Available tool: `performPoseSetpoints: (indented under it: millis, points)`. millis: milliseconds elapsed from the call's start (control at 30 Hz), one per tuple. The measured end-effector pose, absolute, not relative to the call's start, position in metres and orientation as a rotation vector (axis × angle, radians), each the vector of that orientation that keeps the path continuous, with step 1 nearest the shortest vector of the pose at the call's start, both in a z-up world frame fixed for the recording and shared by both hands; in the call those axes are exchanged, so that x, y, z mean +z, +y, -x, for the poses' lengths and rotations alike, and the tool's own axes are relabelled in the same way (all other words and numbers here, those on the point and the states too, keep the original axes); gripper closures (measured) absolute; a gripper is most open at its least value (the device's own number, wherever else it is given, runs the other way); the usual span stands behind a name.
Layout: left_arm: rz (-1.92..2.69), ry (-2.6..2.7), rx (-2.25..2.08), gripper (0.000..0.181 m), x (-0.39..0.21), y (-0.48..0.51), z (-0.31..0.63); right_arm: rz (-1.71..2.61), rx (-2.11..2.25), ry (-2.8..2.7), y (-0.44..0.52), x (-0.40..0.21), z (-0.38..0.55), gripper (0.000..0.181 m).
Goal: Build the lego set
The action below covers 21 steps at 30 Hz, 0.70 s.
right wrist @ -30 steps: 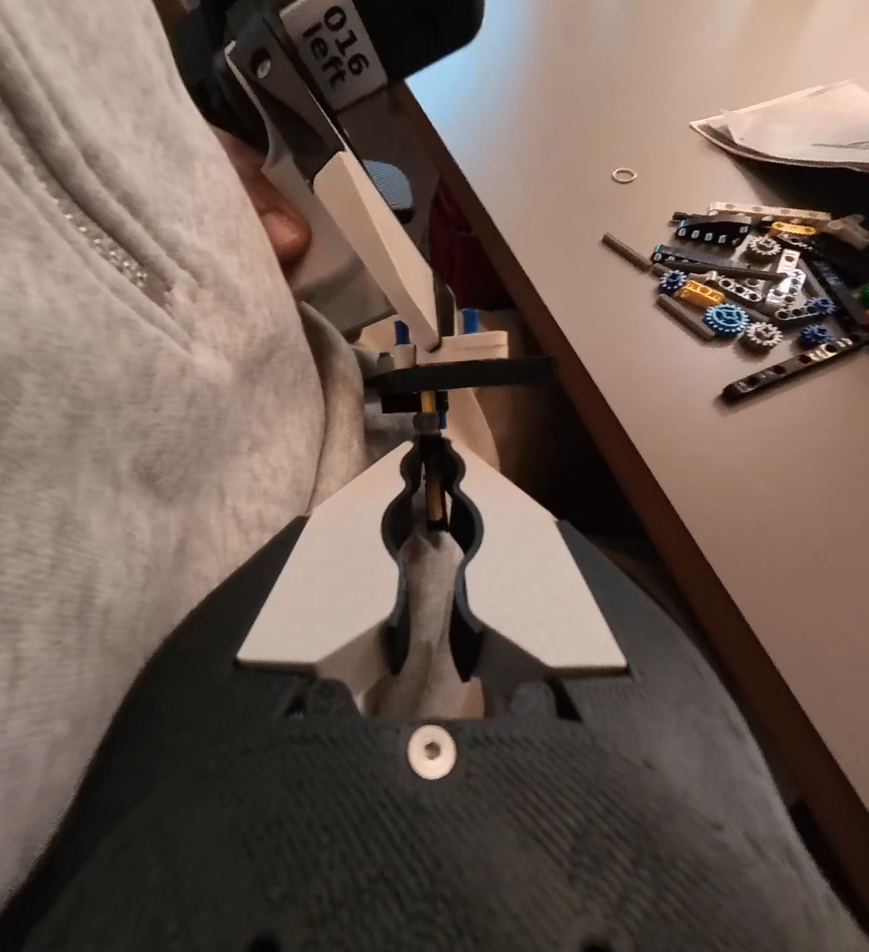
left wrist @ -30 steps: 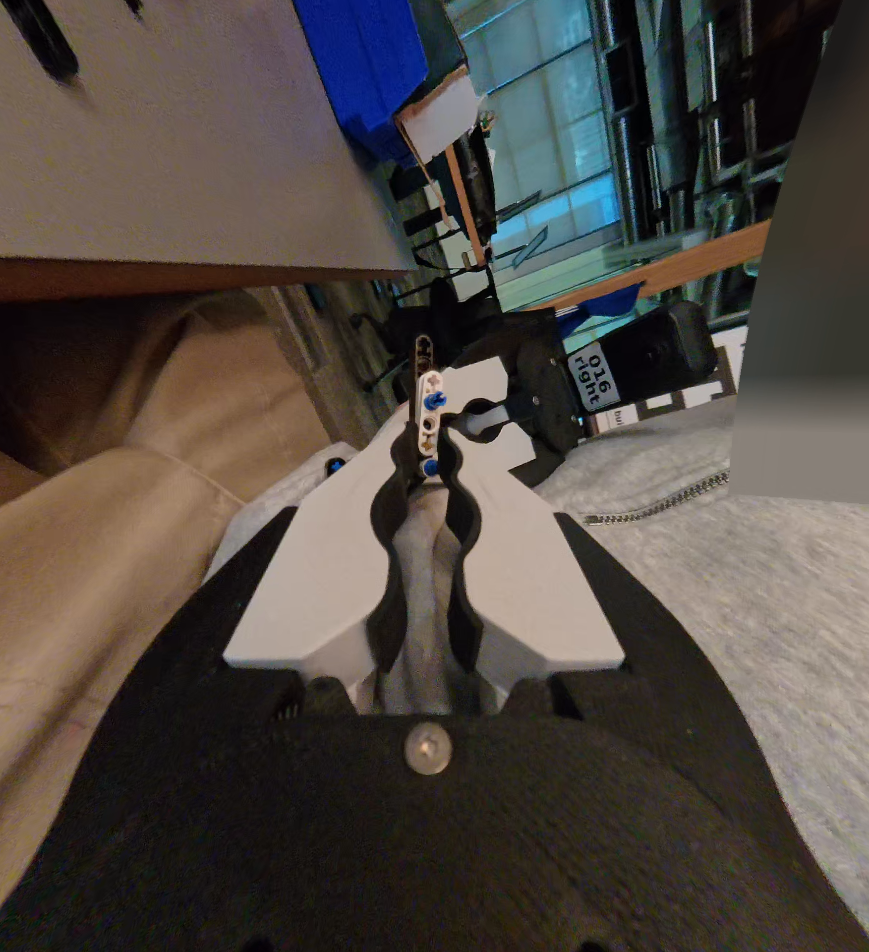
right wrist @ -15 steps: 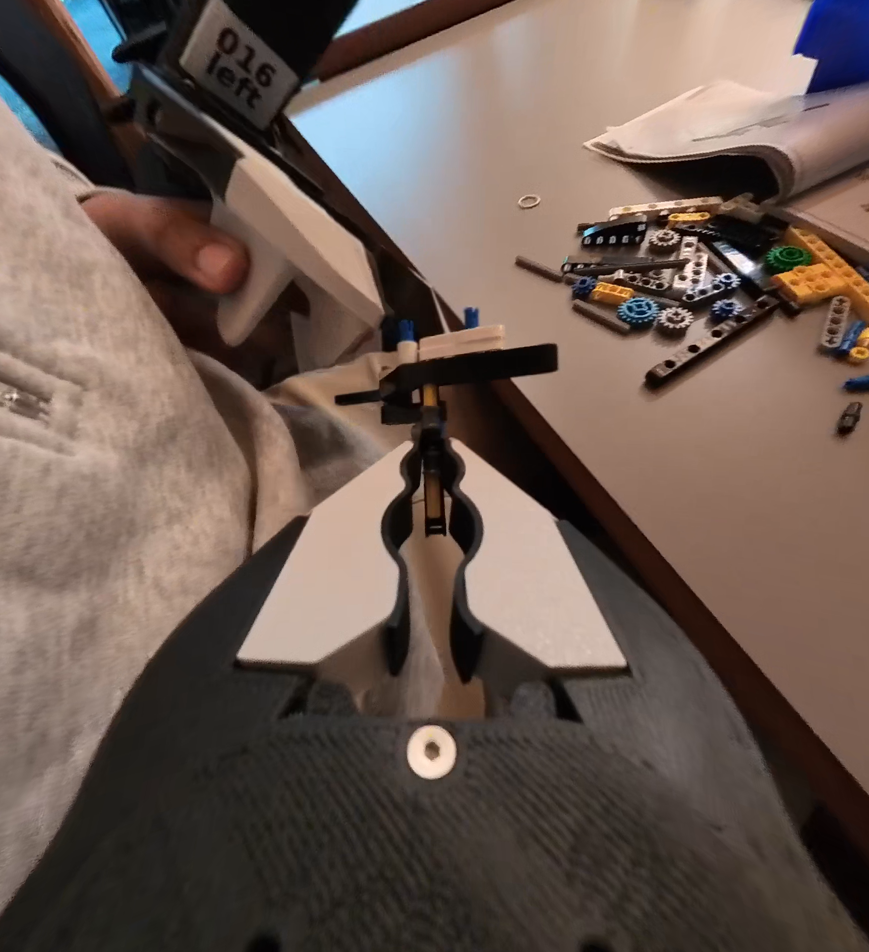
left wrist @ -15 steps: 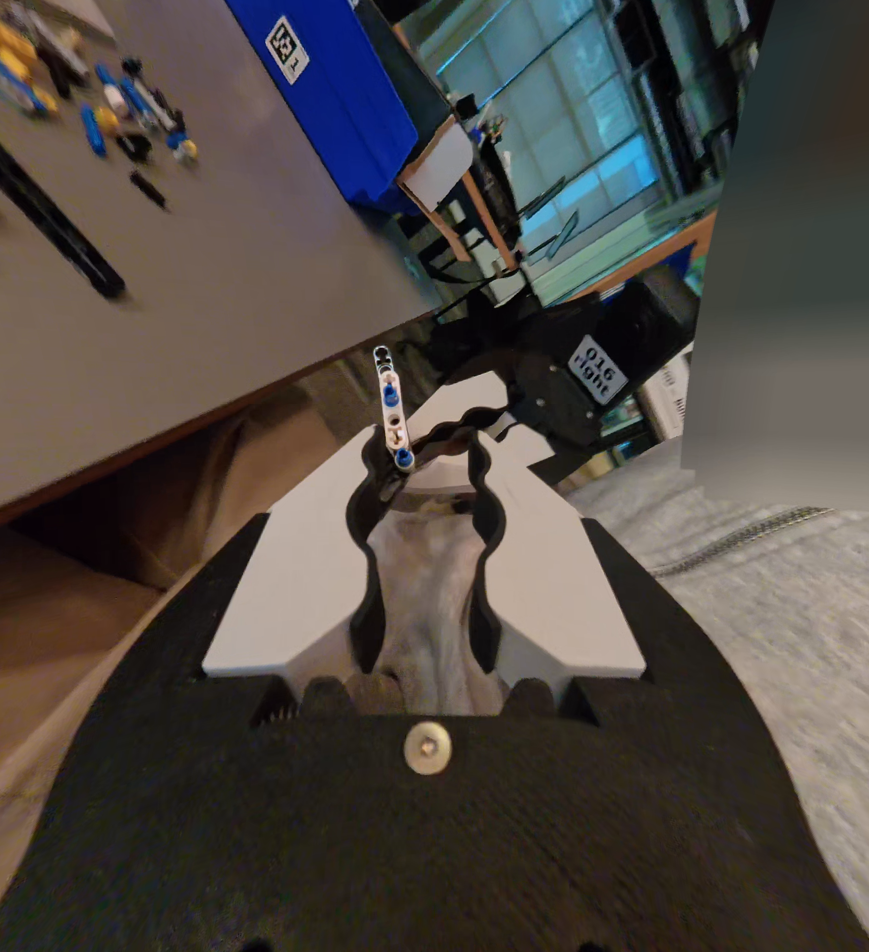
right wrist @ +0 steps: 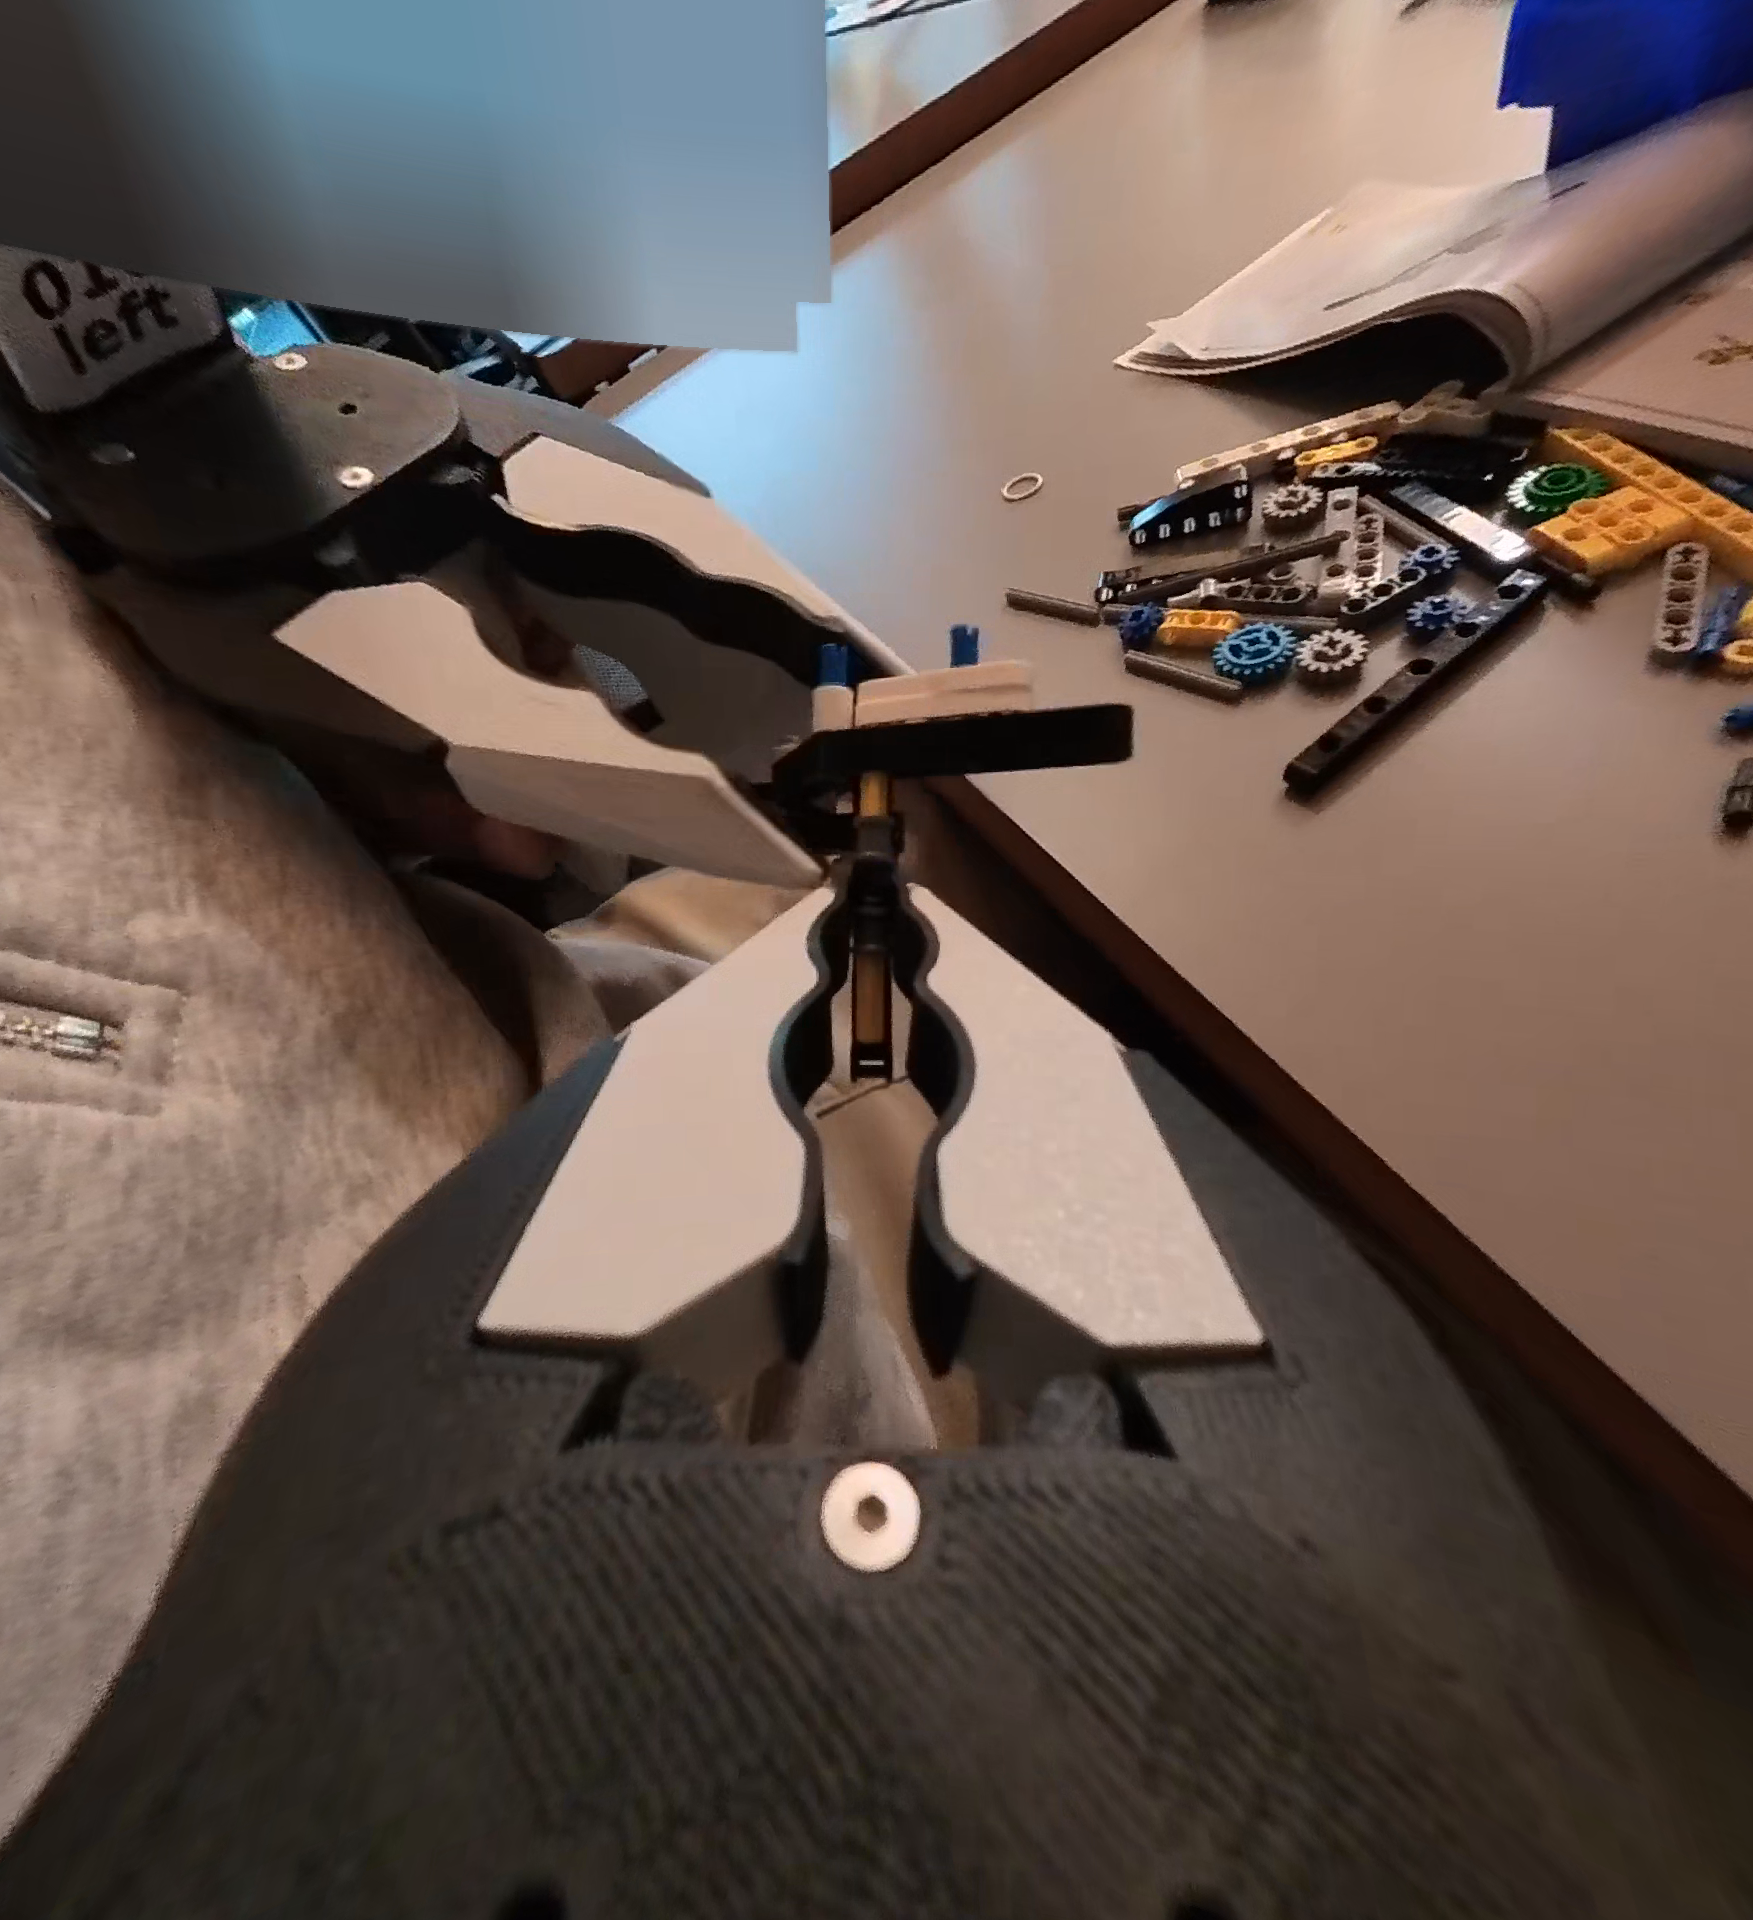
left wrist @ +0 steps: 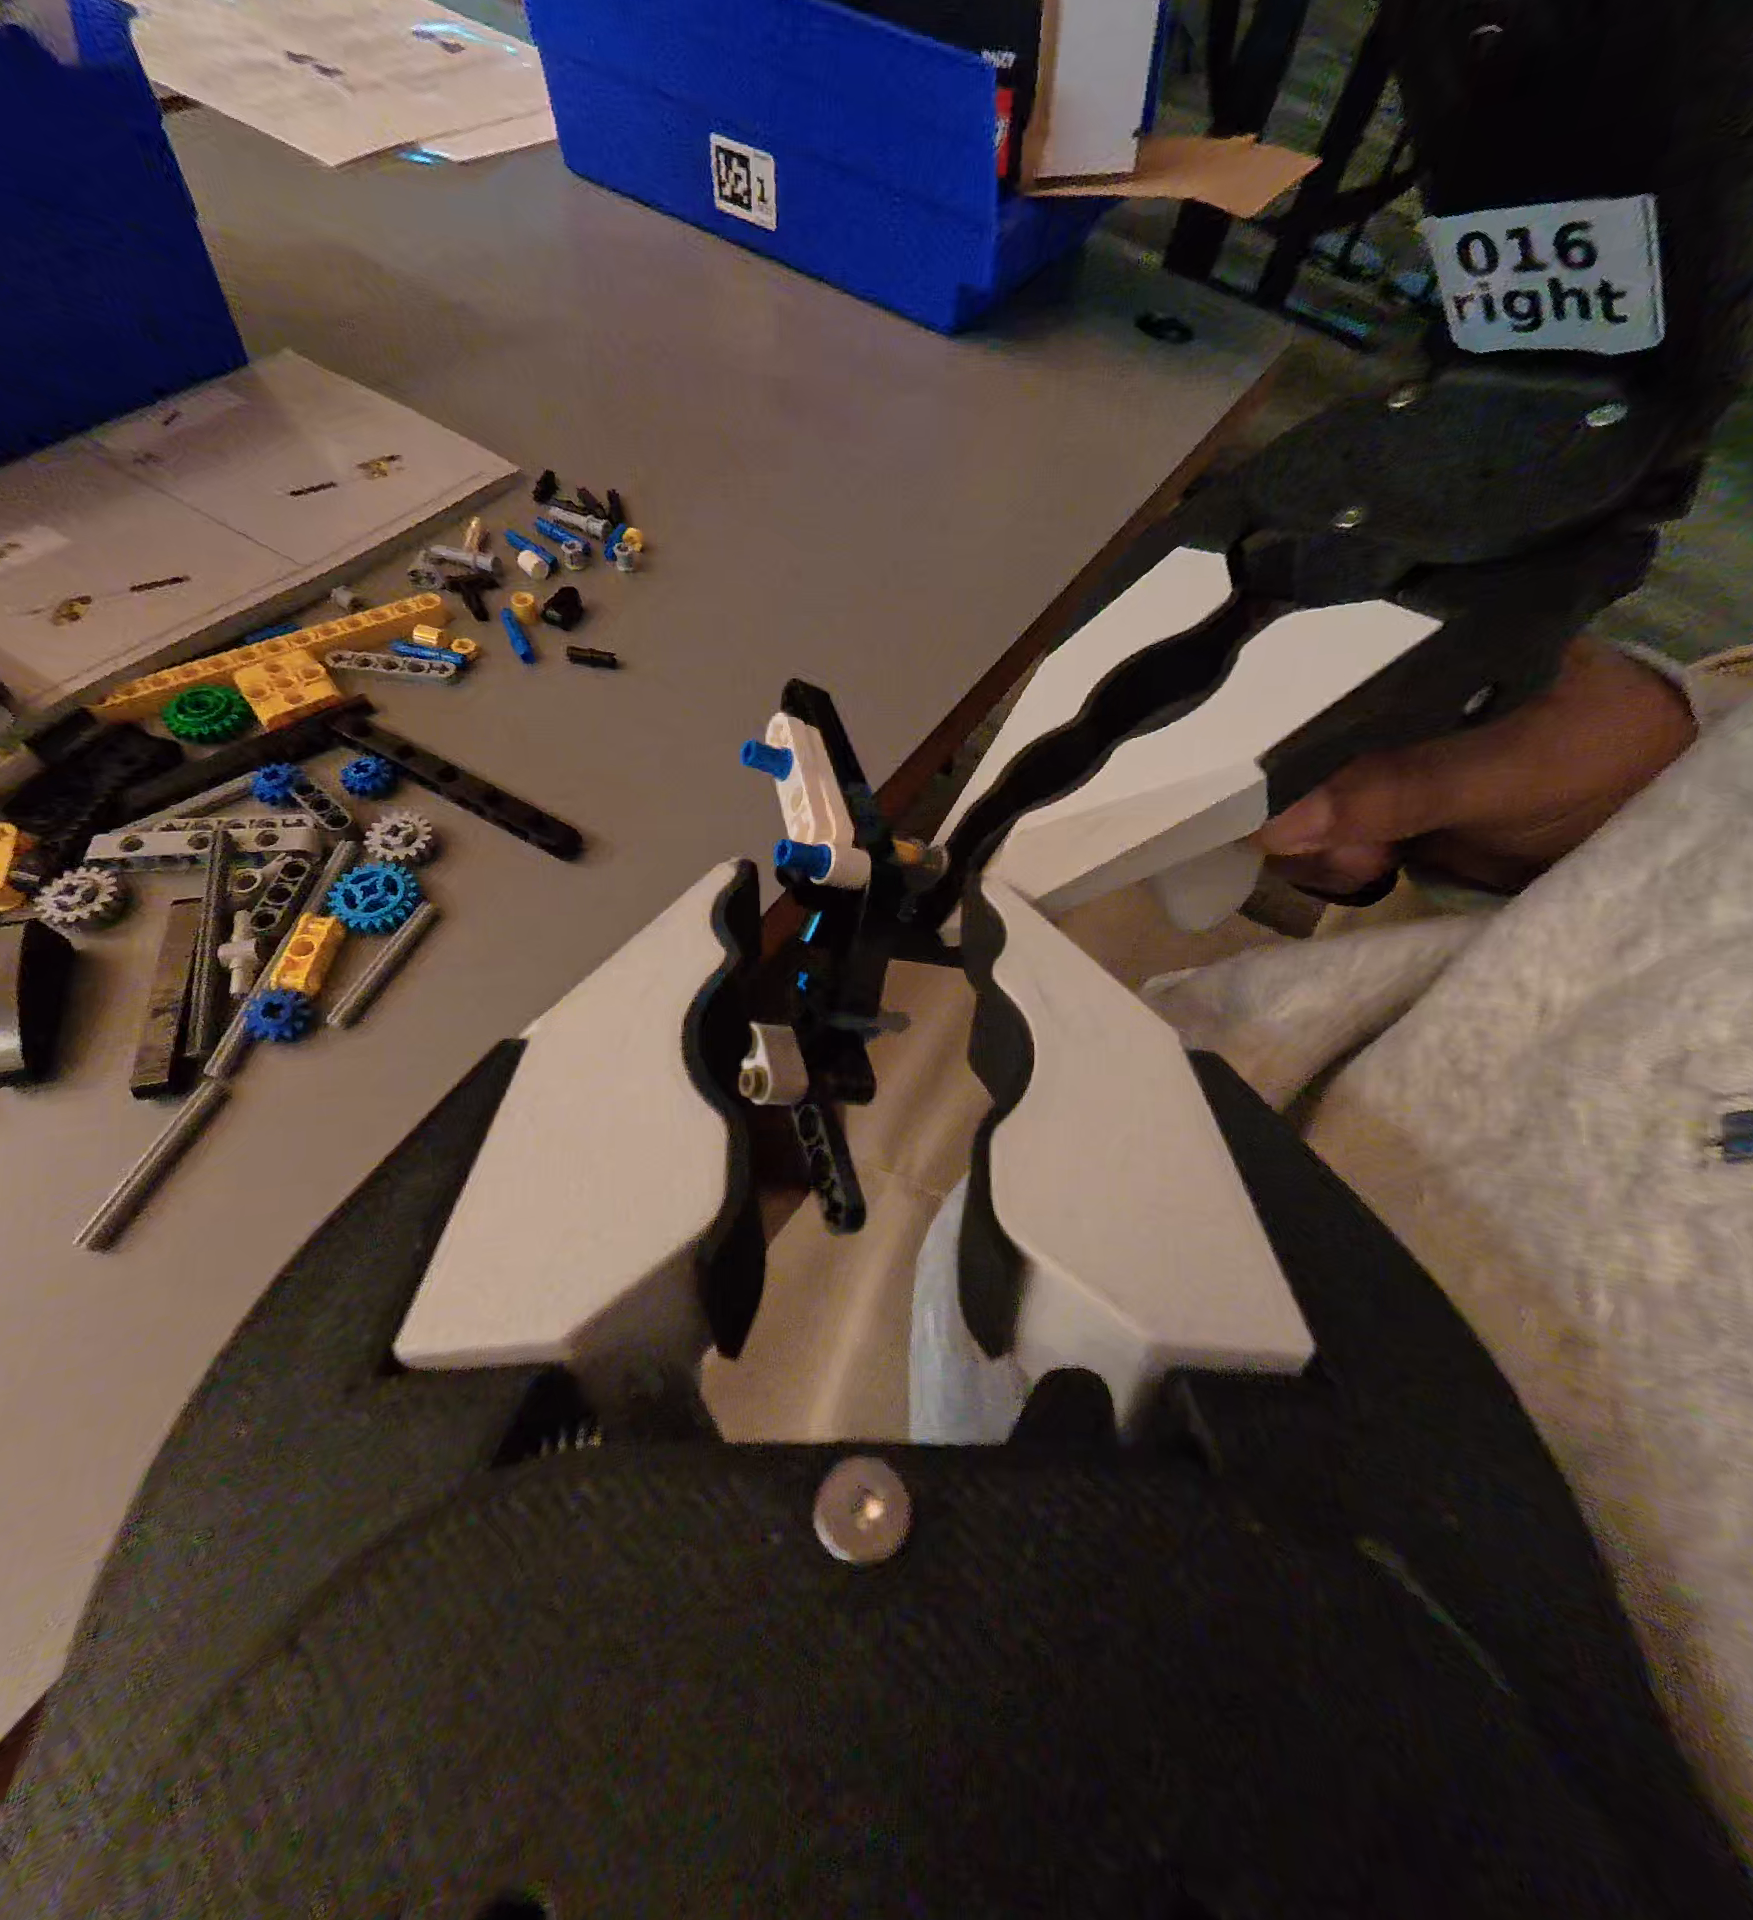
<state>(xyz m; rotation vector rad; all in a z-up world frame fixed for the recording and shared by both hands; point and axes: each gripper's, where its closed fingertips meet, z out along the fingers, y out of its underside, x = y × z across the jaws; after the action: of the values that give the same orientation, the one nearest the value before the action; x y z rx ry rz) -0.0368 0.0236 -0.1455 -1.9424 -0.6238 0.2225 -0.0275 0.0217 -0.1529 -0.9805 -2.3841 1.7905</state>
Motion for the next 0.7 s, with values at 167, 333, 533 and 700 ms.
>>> performPoseSetpoints:
  millis: [167,333,533,700]
  points:
    - [1.917,-0.559,0.294,0.154,-0.135,0.024,0.036,0.910,1.912,-2.295,0.020,-0.143,0.025,0.176]
    - [1.914,-0.509,0.368,0.155,-0.131,0.023,0.037,0.922,1.978,-2.258,0.019,-0.140,0.026,0.176]
    - [1.870,-0.487,0.401,0.154,-0.124,0.022,0.038,0.925,1.966,-2.258,0.019,-0.142,0.027,0.176]
    - [1.831,-0.500,0.359,0.154,-0.119,0.022,0.039,0.880,1.930,-2.227,0.021,-0.142,0.030,0.176]
